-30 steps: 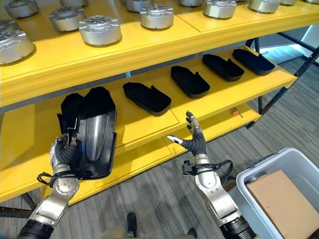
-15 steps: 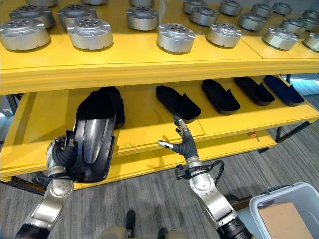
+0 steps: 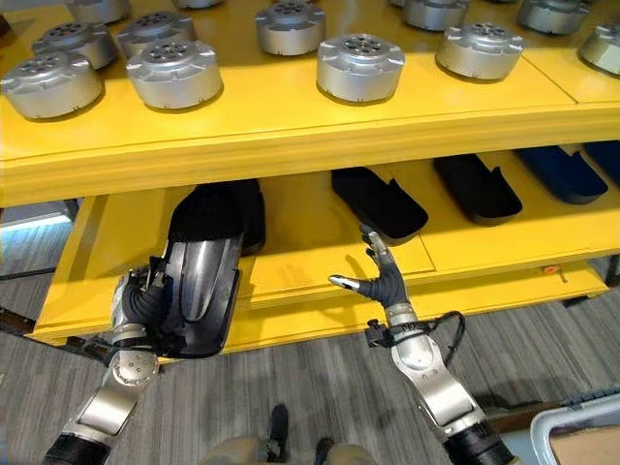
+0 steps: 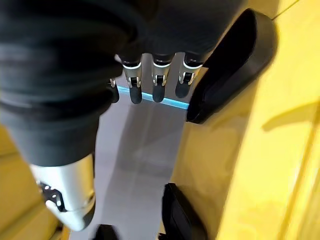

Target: Move parts from the plastic box to the shelf.

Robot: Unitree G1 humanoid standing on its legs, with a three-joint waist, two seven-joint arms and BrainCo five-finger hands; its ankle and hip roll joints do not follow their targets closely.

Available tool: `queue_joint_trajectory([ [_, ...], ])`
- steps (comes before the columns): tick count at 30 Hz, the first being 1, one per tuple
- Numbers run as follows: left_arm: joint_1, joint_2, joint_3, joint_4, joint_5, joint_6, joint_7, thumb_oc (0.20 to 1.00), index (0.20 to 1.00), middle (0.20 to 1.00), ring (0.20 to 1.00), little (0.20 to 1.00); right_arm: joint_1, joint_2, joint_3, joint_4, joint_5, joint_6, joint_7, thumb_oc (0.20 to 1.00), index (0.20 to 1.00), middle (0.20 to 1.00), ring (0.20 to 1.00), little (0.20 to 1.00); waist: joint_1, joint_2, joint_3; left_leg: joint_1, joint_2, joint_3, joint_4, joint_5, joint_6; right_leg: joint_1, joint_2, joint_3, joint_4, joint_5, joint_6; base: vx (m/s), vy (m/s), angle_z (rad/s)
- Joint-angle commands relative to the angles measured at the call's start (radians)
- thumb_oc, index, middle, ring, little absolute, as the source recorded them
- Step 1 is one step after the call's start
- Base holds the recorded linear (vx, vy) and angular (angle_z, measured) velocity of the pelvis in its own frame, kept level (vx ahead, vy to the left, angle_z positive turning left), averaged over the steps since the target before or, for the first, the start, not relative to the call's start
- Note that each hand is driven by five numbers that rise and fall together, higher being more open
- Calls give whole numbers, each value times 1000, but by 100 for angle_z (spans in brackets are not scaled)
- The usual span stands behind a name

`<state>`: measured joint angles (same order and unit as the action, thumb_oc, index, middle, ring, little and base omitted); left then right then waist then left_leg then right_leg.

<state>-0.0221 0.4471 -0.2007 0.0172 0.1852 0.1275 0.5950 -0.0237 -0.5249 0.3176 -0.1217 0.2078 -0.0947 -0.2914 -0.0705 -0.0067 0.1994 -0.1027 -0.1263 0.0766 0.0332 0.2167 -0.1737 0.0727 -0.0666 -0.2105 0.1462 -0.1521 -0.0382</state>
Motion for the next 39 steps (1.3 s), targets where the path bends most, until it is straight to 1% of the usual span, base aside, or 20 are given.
queue_joint_trajectory([
  [1, -46, 28, 38, -48, -5, -42, 43, 200, 200, 200, 200, 200, -43, 6, -29, -62, -85, -83, -6, 1000, 1000, 1000, 1000, 1000, -22, -12, 10, 88, 226, 226, 210, -259, 120, -30, 33, 5, -42, 70, 91, 78, 124, 94],
  [2, -43, 29, 40, -49, -8, -43, 44, 200, 200, 200, 200, 200, -42, 3, -28, -63, -82, -83, -5, 1000, 1000, 1000, 1000, 1000, -23, -11, 11, 91, 233, 220, 194, -246, 115, -27, 32, 6, -41, 67, 90, 137, 248, 36],
  [3, -27, 27, 53, -54, -21, -38, 50, 200, 200, 200, 200, 200, -38, -11, -33, -65, -76, -89, 3, 1000, 1000, 1000, 1000, 1000, -19, -3, 11, 108, 257, 169, 95, -202, 97, -17, 25, 17, -36, 52, 92, 106, 246, 16],
  [4, -16, 28, 63, -59, -32, -39, 57, 200, 200, 200, 200, 200, -36, -21, -35, -69, -71, -91, 14, 1000, 1000, 1000, 1000, 1000, -13, 3, 7, 105, 278, 133, 38, -158, 76, -16, 23, 24, -35, 47, 92, 140, 345, -28],
  [5, 3, 29, 74, -64, -38, -47, 62, 200, 200, 200, 200, 200, -33, -31, -32, -75, -69, -91, 20, 1000, 1000, 1000, 1000, 1000, -9, 7, 8, 95, 322, 104, 0, -80, 48, -10, 17, 30, -25, 30, 89, 108, 341, -46],
  [6, 12, 26, 82, -61, -38, -54, 72, 200, 200, 200, 200, 200, -33, -37, -29, -76, -59, -90, 23, 1000, 1000, 1000, 1000, 1000, -11, 9, 12, 81, 371, 108, -25, -30, 33, -10, 4, 22, -5, 13, 87, 83, 360, -60],
  [7, 11, 26, 84, -53, -42, -58, 83, 200, 200, 200, 200, 200, -33, -43, -27, -76, -49, -89, 19, 1000, 1000, 1000, 1000, 1000, -20, 12, 16, 79, 405, 137, -37, -10, 27, -15, -10, 7, 17, 0, 87, 73, 539, -40],
  [8, -6, 25, 85, -17, -53, -62, 106, 200, 200, 200, 200, 200, -34, -47, -22, -65, -44, -87, 20, 1000, 1000, 1000, 1000, 1000, -36, 28, 22, 91, 435, 172, -50, -21, 26, -33, -36, -7, 82, -27, 92, 92, 655, -23],
  [9, -12, 26, 91, -1, -62, -63, 111, 200, 200, 200, 200, 200, -29, -45, -29, -60, -46, -84, 31, 1000, 1000, 1000, 1000, 1000, -42, 37, 21, 106, 427, 168, -55, -49, 28, -44, -48, 4, 115, -40, 98, 151, 742, -29],
  [10, -12, 26, 96, 2, -58, -57, 108, 200, 200, 200, 200, 200, -24, -42, -36, -57, -48, -79, 36, 1000, 1000, 1000, 1000, 1000, -42, 40, 22, 117, 407, 147, -49, -76, 31, -44, -58, 19, 138, -50, 103, 161, 631, -23],
  [11, -16, 22, 97, 11, -57, -57, 106, 200, 200, 200, 200, 200, -16, -39, -46, -57, -40, -73, 37, 1000, 1000, 1000, 1000, 1000, -43, 45, 19, 121, 392, 148, -41, -95, 37, -42, -63, 21, 135, -43, 107, 172, 597, -20],
  [12, -23, 18, 94, 14, -52, -54, 102, 200, 200, 200, 200, 200, -6, -35, -60, -62, -20, -67, 45, 1000, 1000, 1000, 1000, 1000, -44, 47, 10, 136, 365, 149, -41, -126, 44, -35, -77, 20, 122, -29, 121, 134, 488, 16],
  [13, -26, 16, 94, 14, -49, -55, 97, 200, 200, 200, 200, 200, -3, -32, -64, -63, -15, -68, 50, 1000, 1000, 1000, 1000, 1000, -42, 47, 7, 142, 354, 149, -42, -134, 45, -28, -81, 19, 111, -22, 128, 134, 421, 38],
  [15, -25, 15, 98, 0, -31, -55, 87, 200, 200, 200, 200, 200, 8, -9, -72, -65, 30, -43, 74, 1000, 1000, 1000, 1000, 1000, -30, 37, -4, 162, 319, 142, -50, -159, 56, -8, -96, 6, 59, 11, 150, 133, 330, 29],
  [16, -17, 27, 103, -16, -19, -55, 79, 200, 200, 200, 200, 200, 16, 11, -65, -73, 37, -51, 73, 1000, 1000, 1000, 1000, 1000, -12, 20, -16, 180, 302, 135, -73, -171, 66, 2, -110, -6, 8, 48, 174, 114, 228, 1],
  [19, -30, 30, 98, -29, -18, -70, 67, 200, 200, 200, 200, 200, 6, 35, -54, -82, 37, -47, 69, 1000, 1000, 1000, 1000, 1000, 14, -10, -32, 187, 299, 154, -117, -174, 72, 14, -126, -31, -68, 93, 206, 25, 42, -8],
  [28, -74, -1, 51, -31, -65, -48, 60, 200, 200, 200, 200, 200, -5, 32, -46, -79, 33, -21, 60, 1000, 1000, 1000, 1000, 1000, 19, -34, -28, 181, 317, 161, -117, -169, 64, 27, -104, -31, -89, 92, 194, -19, -76, -4],
  [32, -98, -14, 34, -19, -81, -30, 77, 200, 200, 200, 200, 200, -7, 31, -43, -74, 11, -30, 86, 1000, 1000, 1000, 1000, 1000, 15, -38, -24, 176, 325, 149, -112, -164, 62, 28, -86, -18, -71, 75, 181, -26, -141, 4],
  [36, -122, -13, 20, -12, -97, -18, 111, 200, 200, 200, 200, 200, -36, 2, -22, -79, -14, -50, 133, 1000, 1000, 1000, 1000, 1000, 25, -41, -7, 150, 354, 113, -82, -153, 52, 14, -53, -13, -5, 23, 143, -56, -236, 5],
  [39, -132, -14, 17, -10, -117, -5, 129, 200, 200, 200, 200, 200, -55, -9, -7, -78, -14, -43, 155, 1000, 1000, 1000, 1000, 1000, 28, -37, 5, 132, 375, 105, -70, -133, 40, 8, -34, -21, 24, 4, 124, -41, -200, 15],
])
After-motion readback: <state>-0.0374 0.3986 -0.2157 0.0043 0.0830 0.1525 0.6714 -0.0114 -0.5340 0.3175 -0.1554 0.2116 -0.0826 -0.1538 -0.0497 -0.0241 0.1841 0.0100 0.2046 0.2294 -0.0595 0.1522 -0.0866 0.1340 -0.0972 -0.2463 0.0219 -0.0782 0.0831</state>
